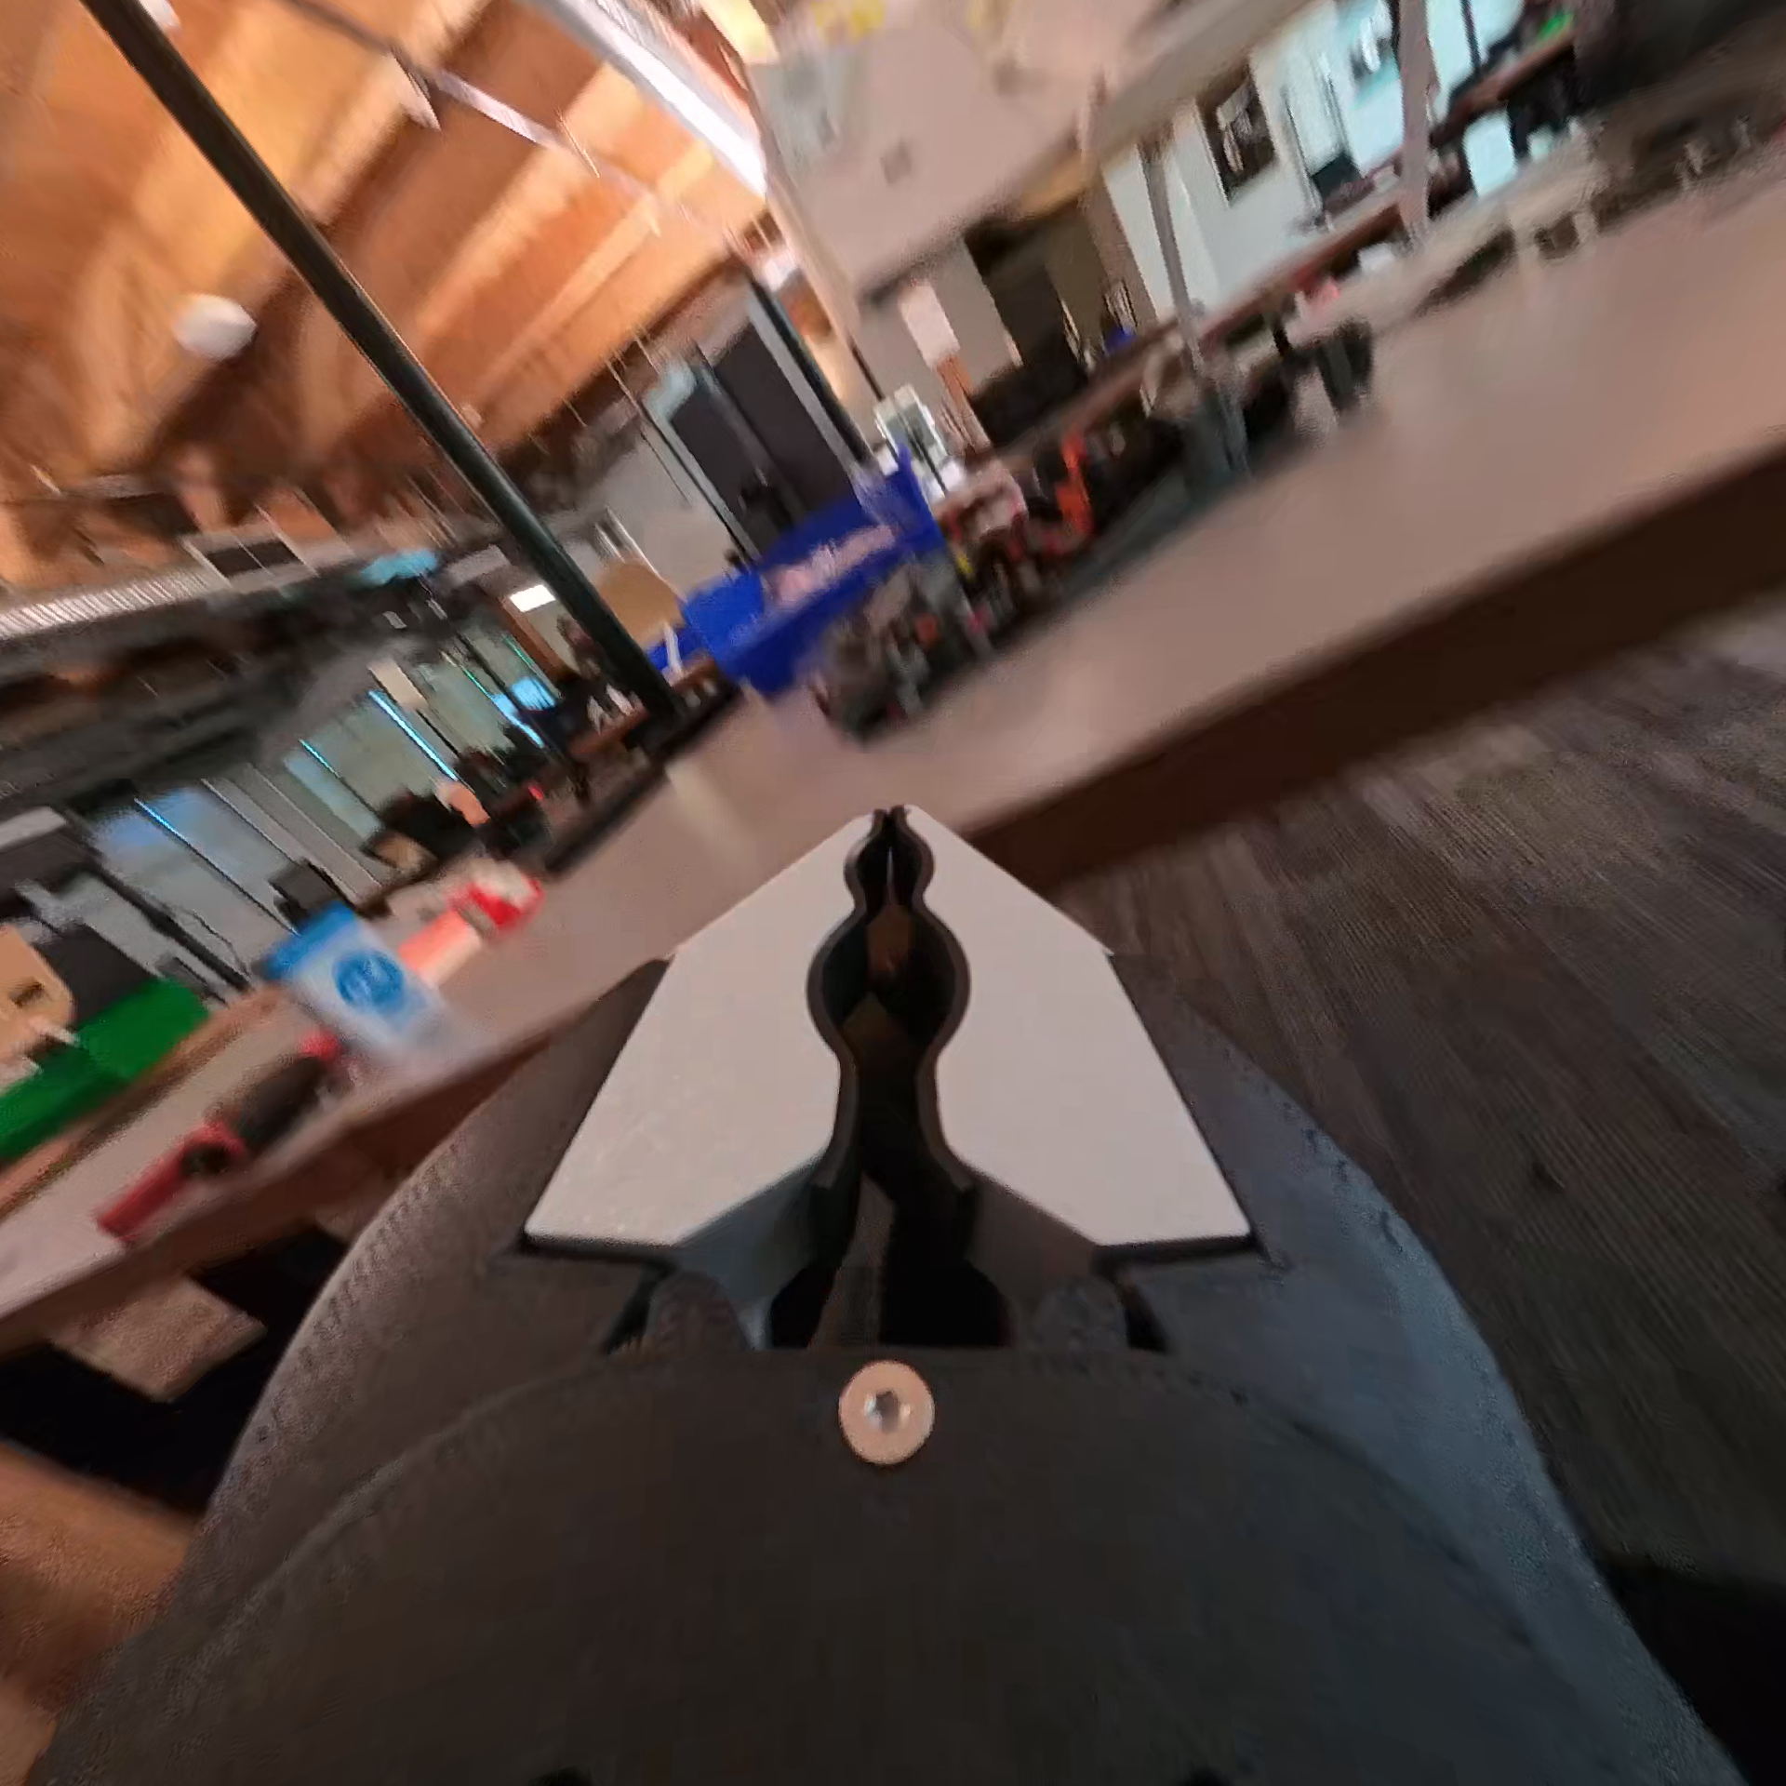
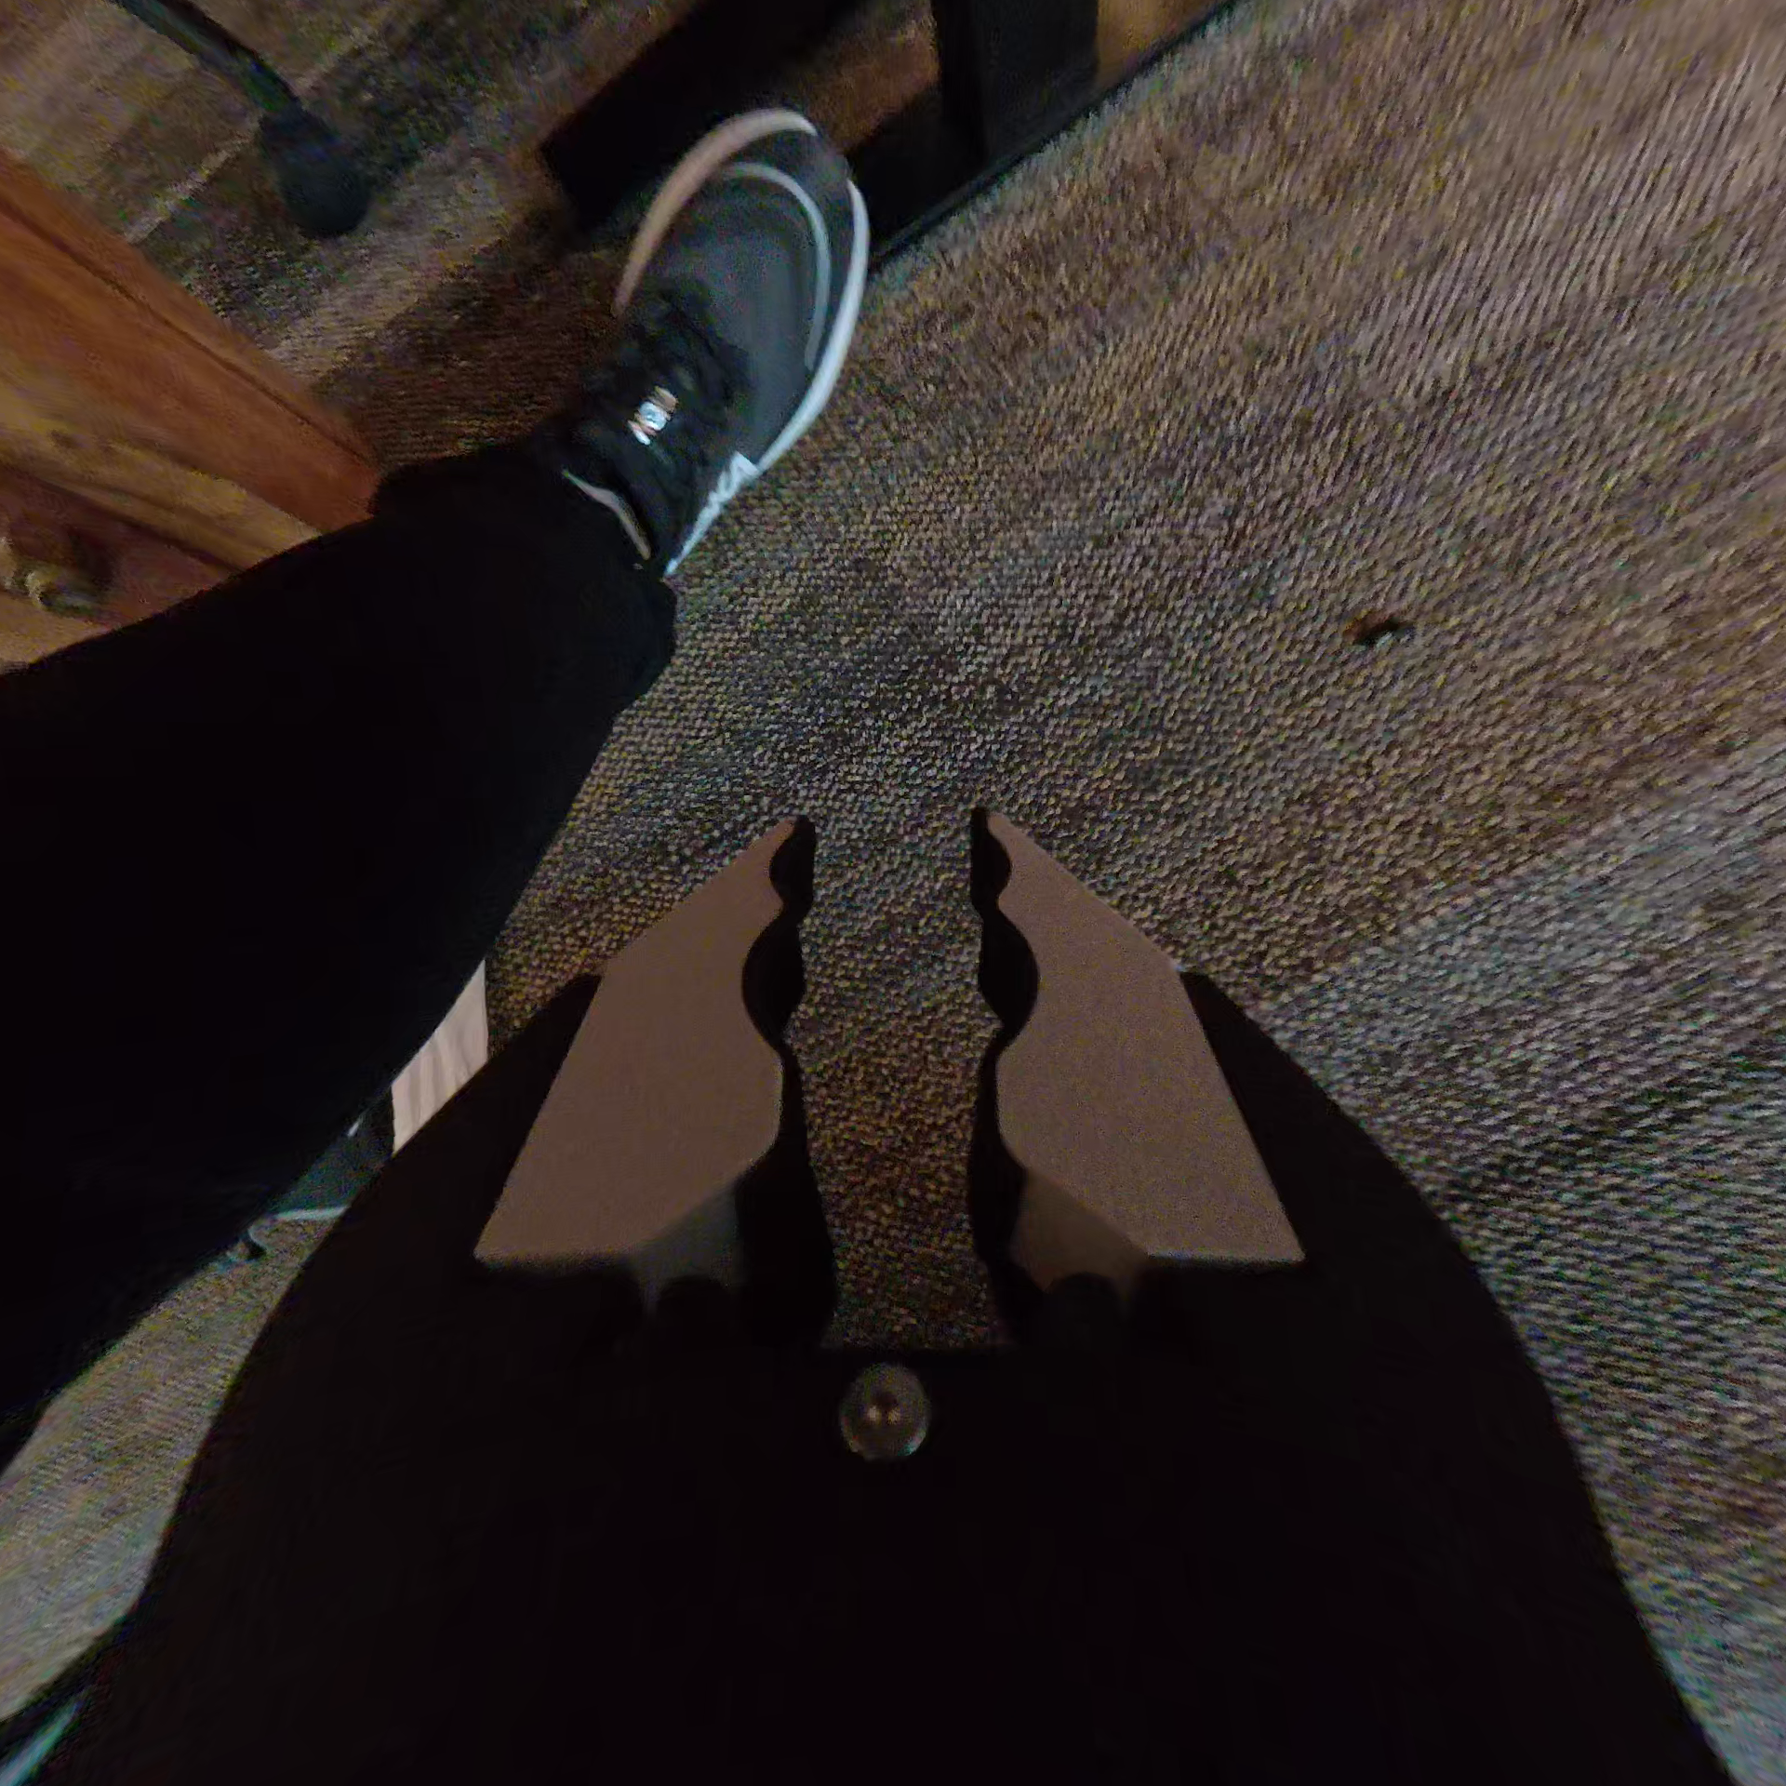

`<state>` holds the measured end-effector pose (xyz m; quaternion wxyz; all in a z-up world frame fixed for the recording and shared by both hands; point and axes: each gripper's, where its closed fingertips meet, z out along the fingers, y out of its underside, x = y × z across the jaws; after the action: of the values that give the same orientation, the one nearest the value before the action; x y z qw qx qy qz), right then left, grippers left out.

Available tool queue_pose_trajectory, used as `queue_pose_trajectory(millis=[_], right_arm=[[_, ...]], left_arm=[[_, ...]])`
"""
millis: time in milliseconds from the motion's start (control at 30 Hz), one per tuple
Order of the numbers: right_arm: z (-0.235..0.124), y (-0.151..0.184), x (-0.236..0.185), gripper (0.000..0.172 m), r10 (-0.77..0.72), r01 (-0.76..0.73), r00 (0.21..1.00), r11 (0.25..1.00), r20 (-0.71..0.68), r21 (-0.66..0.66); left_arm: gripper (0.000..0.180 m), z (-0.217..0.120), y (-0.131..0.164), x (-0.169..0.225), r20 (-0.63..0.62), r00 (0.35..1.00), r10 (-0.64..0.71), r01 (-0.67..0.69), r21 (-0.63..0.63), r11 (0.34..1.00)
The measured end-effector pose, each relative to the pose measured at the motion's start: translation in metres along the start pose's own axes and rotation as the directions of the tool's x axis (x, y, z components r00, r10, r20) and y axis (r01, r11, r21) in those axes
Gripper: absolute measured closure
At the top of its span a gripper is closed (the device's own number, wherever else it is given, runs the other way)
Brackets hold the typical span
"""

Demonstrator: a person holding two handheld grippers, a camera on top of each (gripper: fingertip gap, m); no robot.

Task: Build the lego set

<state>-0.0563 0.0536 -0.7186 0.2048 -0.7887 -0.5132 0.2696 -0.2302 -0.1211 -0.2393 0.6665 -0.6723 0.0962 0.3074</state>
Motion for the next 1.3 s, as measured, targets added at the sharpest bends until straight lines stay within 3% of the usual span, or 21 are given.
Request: queue_pose_trajectory(millis=[167,267,367,433,600,700,867,1000,1300], right_arm=[[0.063,0.012,0.036,0.137,0.146,-0.146,0.989,0.986,-0.007,-0.078],[0.100,0.015,0.057,0.134,0.189,-0.191,0.982,0.973,-0.028,-0.127],[0.133,0.021,0.076,0.129,0.217,-0.224,0.974,0.959,-0.060,-0.173],[0.152,0.023,0.090,0.131,0.213,-0.227,0.973,0.956,-0.095,-0.188],[0.189,0.021,0.130,0.135,0.222,-0.255,0.956,0.951,-0.190,-0.172],[0.206,0.020,0.158,0.137,0.268,-0.310,0.930,0.940,-0.251,-0.142],[0.229,0.022,0.197,0.139,0.375,-0.427,0.871,0.897,-0.317,-0.112],[0.243,0.027,0.222,0.145,0.417,-0.483,0.834,0.868,-0.360,-0.113],[0.278,0.027,0.253,0.138,0.508,-0.577,0.776,0.811,-0.374,-0.096]], left_arm=[[0.180,-0.059,0.129,0.048,-0.179,0.984,-0.008,-0.051,-0.321,0.946],[0.180,-0.080,0.189,0.078,-0.355,0.924,-0.144,-0.077,-0.539,0.838],[0.180,-0.102,0.227,0.097,-0.491,0.843,-0.217,-0.190,-0.651,0.735],[0.180,-0.113,0.242,0.097,-0.518,0.832,-0.198,-0.238,-0.657,0.715],[0.180,-0.142,0.292,0.104,-0.530,0.793,-0.302,-0.250,-0.733,0.632],[0.180,-0.152,0.311,0.110,-0.528,0.756,-0.386,-0.227,-0.765,0.603],[0.180,-0.161,0.336,0.117,-0.574,0.710,-0.408,-0.282,-0.763,0.582],[0.180,-0.167,0.341,0.126,-0.555,0.672,-0.490,-0.233,-0.787,0.571],[0.180,-0.171,0.348,0.138,-0.551,0.623,-0.555,-0.227,-0.807,0.546]])
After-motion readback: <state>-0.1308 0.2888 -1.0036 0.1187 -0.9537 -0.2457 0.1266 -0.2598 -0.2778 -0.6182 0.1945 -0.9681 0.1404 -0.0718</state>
